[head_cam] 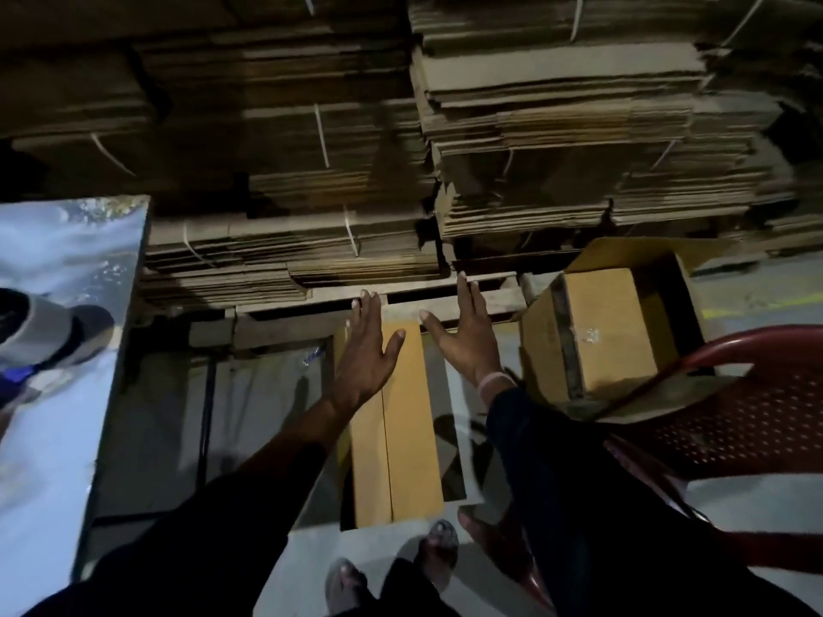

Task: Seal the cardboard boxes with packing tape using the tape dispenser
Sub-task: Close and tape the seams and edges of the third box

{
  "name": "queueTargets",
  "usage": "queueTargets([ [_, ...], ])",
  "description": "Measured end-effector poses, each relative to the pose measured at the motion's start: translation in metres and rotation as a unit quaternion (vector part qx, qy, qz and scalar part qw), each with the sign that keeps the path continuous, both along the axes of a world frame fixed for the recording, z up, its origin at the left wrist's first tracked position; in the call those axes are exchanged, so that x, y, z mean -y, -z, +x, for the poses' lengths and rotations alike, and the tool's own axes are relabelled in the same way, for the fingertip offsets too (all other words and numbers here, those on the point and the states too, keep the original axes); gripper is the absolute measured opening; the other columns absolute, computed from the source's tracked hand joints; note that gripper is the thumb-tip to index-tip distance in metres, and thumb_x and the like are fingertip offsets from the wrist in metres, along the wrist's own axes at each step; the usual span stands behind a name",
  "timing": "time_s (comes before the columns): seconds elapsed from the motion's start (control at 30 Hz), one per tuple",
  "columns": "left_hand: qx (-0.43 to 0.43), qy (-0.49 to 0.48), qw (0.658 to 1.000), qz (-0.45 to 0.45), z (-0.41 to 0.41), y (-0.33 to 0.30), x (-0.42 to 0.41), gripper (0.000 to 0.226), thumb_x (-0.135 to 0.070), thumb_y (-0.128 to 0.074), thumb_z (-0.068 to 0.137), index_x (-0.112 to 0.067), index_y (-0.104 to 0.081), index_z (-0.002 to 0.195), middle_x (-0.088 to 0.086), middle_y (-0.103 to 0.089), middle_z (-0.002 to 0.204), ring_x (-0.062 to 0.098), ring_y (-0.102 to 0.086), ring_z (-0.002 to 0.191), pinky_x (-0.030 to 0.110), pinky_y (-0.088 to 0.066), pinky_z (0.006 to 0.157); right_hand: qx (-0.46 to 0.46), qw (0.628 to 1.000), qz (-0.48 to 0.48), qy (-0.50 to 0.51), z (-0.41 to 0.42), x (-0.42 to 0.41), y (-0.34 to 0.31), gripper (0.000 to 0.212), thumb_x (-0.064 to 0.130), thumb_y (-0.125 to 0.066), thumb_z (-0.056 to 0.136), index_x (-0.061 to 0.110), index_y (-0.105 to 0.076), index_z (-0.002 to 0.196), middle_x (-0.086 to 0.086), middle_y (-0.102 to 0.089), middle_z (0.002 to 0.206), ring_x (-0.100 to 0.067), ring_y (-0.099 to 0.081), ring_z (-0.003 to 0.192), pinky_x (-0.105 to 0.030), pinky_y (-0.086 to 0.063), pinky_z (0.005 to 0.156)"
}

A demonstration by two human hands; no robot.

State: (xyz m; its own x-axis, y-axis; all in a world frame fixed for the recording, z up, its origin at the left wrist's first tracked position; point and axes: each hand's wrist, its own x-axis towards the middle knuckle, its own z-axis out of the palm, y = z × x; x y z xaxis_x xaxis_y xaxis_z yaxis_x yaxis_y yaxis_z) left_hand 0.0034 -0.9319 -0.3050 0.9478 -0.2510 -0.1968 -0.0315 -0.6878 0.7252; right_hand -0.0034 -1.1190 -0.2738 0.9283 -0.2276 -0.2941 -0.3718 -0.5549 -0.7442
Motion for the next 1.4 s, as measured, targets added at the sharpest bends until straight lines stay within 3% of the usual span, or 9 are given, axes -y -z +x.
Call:
queueTargets([
  [0.23, 0.021, -0.044, 0.998, 0.042, 0.018, 0.150, -0.003, 0.082, -0.054, -0.042, 0.107, -0.020, 0.003, 0.166, 0.002, 0.015, 0.173, 0.020, 0.019, 0.158, 0.036, 0.013, 0.122, -0.026, 0.999, -0.007, -0.021, 0.024, -0.021, 0.172, 0.095, 0.069, -0.059, 0.092, 0.044, -0.002, 0.164, 0.006, 0.005, 0.174, -0.025, 0.003, 0.160, -0.054, -0.018, 0.127],
  [0.37, -0.003, -0.079, 0.996, 0.052, 0.016, 0.238, -0.022, 0.086, -0.059, -0.044, 0.105, -0.025, 0.006, 0.166, -0.001, 0.019, 0.172, 0.022, 0.022, 0.158, 0.050, 0.010, 0.123, -0.031, 0.996, -0.062, -0.057, 0.023, -0.033, 0.275, 0.095, 0.077, -0.052, 0.090, 0.047, 0.002, 0.163, 0.004, 0.011, 0.174, -0.030, 0.008, 0.159, -0.061, -0.004, 0.126],
  [0.57, -0.043, -0.125, 0.986, 0.107, 0.014, 0.354, -0.035, 0.099, -0.077, -0.040, 0.096, -0.026, 0.007, 0.166, 0.005, 0.022, 0.171, 0.029, 0.020, 0.157, 0.066, 0.000, 0.125, -0.086, 0.991, -0.083, -0.061, 0.015, -0.051, 0.405, 0.102, 0.089, -0.049, 0.082, 0.055, 0.008, 0.159, 0.006, 0.027, 0.170, -0.033, 0.024, 0.156, -0.068, -0.002, 0.122],
  [0.67, -0.081, -0.173, 0.978, 0.087, 0.013, 0.389, -0.041, 0.111, -0.077, -0.055, 0.090, -0.028, 0.009, 0.166, 0.010, 0.010, 0.174, 0.039, -0.003, 0.159, 0.064, -0.019, 0.122, -0.116, 0.989, -0.084, -0.041, 0.013, -0.057, 0.442, 0.110, 0.092, -0.052, 0.075, 0.054, 0.008, 0.159, -0.002, 0.030, 0.169, -0.038, 0.026, 0.154, -0.069, 0.000, 0.122],
  [0.77, -0.124, -0.218, 0.967, 0.036, 0.010, 0.410, -0.046, 0.116, -0.067, -0.069, 0.087, -0.026, 0.006, 0.166, 0.017, -0.017, 0.171, 0.043, -0.030, 0.151, 0.057, -0.033, 0.118, -0.148, 0.984, -0.099, -0.025, 0.007, -0.058, 0.464, 0.118, 0.095, -0.056, 0.068, 0.056, 0.011, 0.157, -0.015, 0.025, 0.169, -0.047, 0.005, 0.156, -0.067, -0.015, 0.122],
  [0.87, -0.141, -0.243, 0.959, 0.030, 0.006, 0.414, -0.043, 0.112, -0.059, -0.072, 0.089, -0.025, 0.002, 0.166, 0.020, -0.025, 0.168, 0.043, -0.033, 0.150, 0.053, -0.034, 0.117, -0.145, 0.982, -0.115, -0.024, 0.005, -0.060, 0.474, 0.121, 0.097, -0.057, 0.064, 0.061, 0.014, 0.154, -0.024, 0.001, 0.169, -0.052, -0.026, 0.149, -0.060, -0.033, 0.115],
  [0.97, -0.137, -0.235, 0.959, 0.076, 0.006, 0.413, -0.038, 0.115, -0.067, -0.068, 0.087, -0.027, 0.005, 0.166, 0.025, -0.028, 0.165, 0.046, -0.042, 0.144, 0.052, -0.041, 0.112, -0.140, 0.980, -0.138, -0.024, 0.006, -0.059, 0.471, 0.121, 0.099, -0.057, 0.062, 0.061, 0.013, 0.154, -0.026, -0.020, 0.160, -0.051, -0.041, 0.138, -0.057, -0.042, 0.109],
  [1.2, -0.115, -0.223, 0.950, 0.184, 0.009, 0.363, -0.029, 0.118, -0.094, -0.048, 0.076, -0.041, 0.011, 0.163, 0.030, -0.027, 0.158, 0.053, -0.040, 0.137, 0.059, -0.039, 0.107, -0.120, 0.983, -0.143, 0.006, 0.005, -0.048, 0.404, 0.121, 0.095, -0.062, 0.062, 0.057, 0.000, 0.158, -0.020, -0.028, 0.152, -0.048, -0.039, 0.136, -0.057, -0.037, 0.109],
  [1.4, -0.081, -0.216, 0.956, 0.181, 0.014, 0.240, -0.026, 0.120, -0.101, -0.040, 0.071, -0.044, 0.015, 0.161, 0.030, -0.026, 0.158, 0.050, -0.033, 0.143, 0.056, -0.031, 0.113, -0.110, 0.979, -0.170, 0.002, 0.013, -0.038, 0.258, 0.122, 0.097, -0.059, 0.061, 0.057, 0.003, 0.158, -0.020, -0.020, 0.160, -0.047, -0.033, 0.142, -0.058, -0.034, 0.112],
])
